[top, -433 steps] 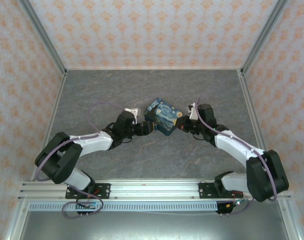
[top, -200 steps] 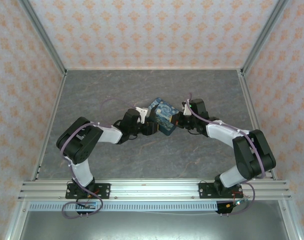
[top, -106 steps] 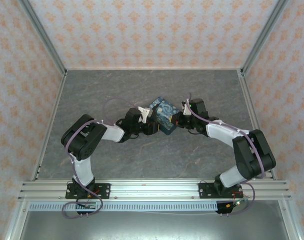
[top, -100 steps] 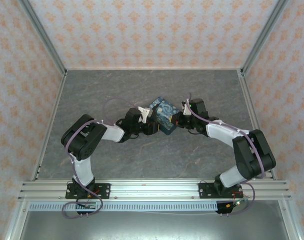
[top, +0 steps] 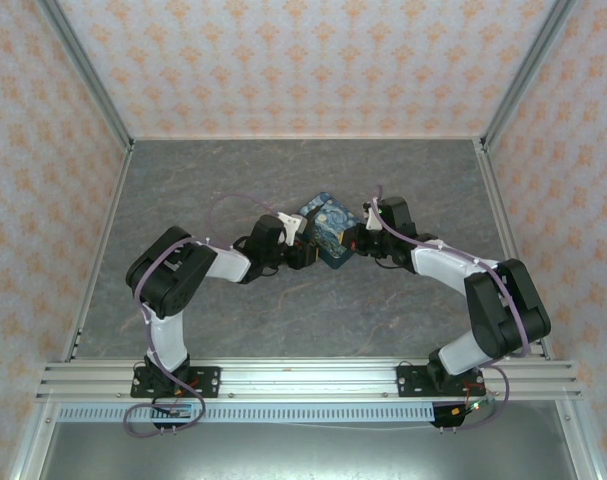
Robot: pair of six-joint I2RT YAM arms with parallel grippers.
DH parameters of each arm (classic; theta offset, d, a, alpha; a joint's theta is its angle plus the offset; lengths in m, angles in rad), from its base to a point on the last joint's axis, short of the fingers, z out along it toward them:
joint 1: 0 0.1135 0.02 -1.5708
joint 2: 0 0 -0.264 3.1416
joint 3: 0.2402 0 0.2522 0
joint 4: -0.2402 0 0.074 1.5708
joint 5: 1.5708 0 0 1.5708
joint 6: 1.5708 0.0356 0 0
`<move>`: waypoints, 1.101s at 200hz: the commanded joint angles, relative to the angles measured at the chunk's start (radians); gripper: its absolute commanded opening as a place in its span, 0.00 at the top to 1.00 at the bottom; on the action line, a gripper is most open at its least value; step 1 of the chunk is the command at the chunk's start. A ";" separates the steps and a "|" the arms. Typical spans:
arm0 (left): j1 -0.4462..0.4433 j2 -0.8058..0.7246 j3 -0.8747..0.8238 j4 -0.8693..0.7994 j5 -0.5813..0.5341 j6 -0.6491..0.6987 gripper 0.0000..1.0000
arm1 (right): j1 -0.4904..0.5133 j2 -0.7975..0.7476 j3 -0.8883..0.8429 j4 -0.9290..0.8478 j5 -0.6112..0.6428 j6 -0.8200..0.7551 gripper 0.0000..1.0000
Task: Unlock the padlock with the key
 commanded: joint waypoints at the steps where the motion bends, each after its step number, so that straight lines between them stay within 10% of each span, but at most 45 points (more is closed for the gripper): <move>1: -0.020 0.037 0.016 0.007 0.010 0.011 0.62 | 0.007 0.012 0.007 -0.057 0.022 -0.019 1.00; 220: -0.057 0.042 0.063 -0.037 0.010 0.005 0.71 | 0.007 -0.005 -0.001 -0.053 0.023 -0.022 1.00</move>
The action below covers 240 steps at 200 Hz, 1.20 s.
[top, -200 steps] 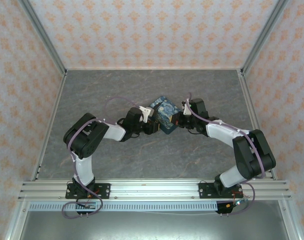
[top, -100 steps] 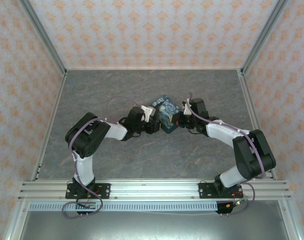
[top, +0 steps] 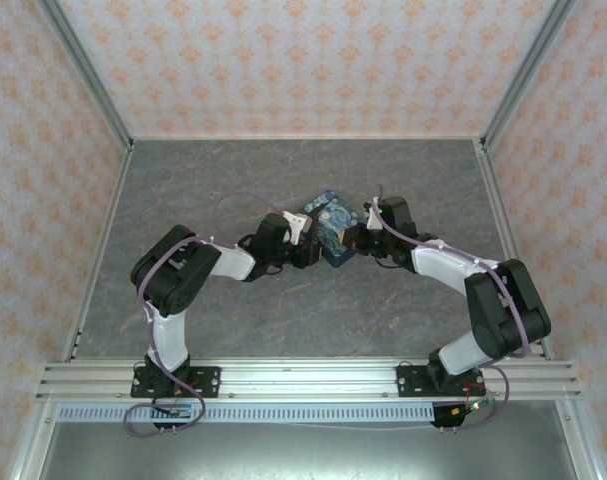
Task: Unlock the padlock with the key
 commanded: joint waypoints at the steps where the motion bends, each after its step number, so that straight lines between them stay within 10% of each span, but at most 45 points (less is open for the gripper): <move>1: -0.035 0.019 0.020 -0.012 0.018 0.005 0.71 | 0.008 -0.004 -0.002 -0.052 0.008 -0.018 1.00; 240: -0.122 -0.251 0.123 -0.377 -0.057 -0.612 0.79 | 0.116 -0.536 -0.374 0.027 0.093 -0.230 1.00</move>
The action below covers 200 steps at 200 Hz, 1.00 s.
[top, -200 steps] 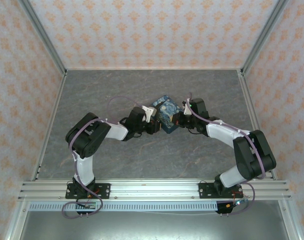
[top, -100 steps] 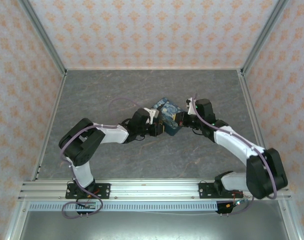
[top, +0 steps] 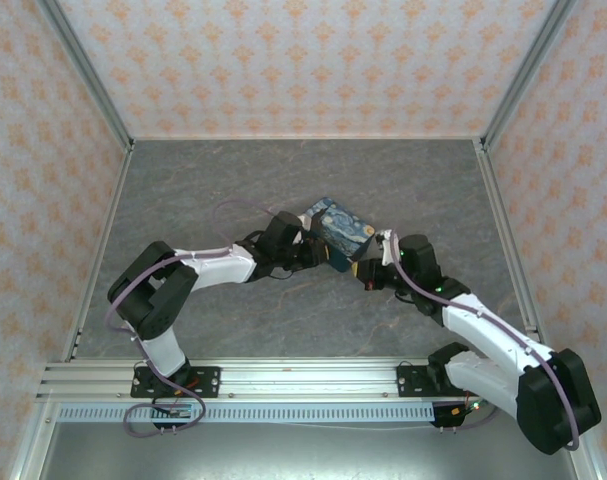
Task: Unlock the padlock with the key
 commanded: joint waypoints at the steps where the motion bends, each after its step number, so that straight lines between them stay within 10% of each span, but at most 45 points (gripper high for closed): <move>1: -0.008 -0.053 0.051 -0.018 0.013 -0.078 0.79 | 0.029 0.000 -0.026 0.102 0.030 -0.033 1.00; 200: -0.051 -0.067 0.139 -0.092 0.053 -0.192 0.84 | 0.078 0.031 -0.090 0.225 0.167 -0.108 1.00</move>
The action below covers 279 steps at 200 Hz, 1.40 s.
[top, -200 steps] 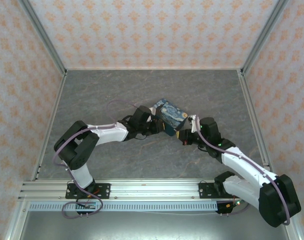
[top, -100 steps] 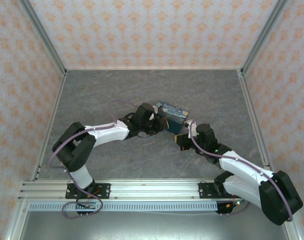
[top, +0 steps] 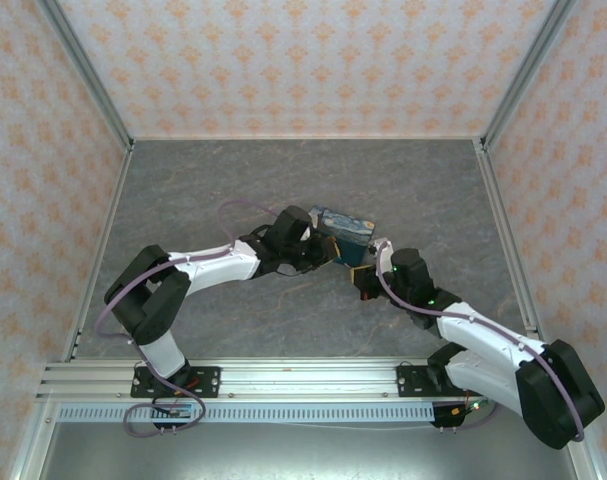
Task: Unlock the padlock with the key
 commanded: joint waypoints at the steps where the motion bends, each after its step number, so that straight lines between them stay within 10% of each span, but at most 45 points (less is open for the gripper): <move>1: -0.011 -0.045 0.045 0.005 0.001 -0.007 0.84 | 0.008 0.013 0.003 0.049 0.018 -0.024 1.00; 279: -0.018 -0.048 0.044 -0.026 -0.013 0.006 0.84 | 0.023 0.101 0.030 0.166 -0.017 0.003 1.00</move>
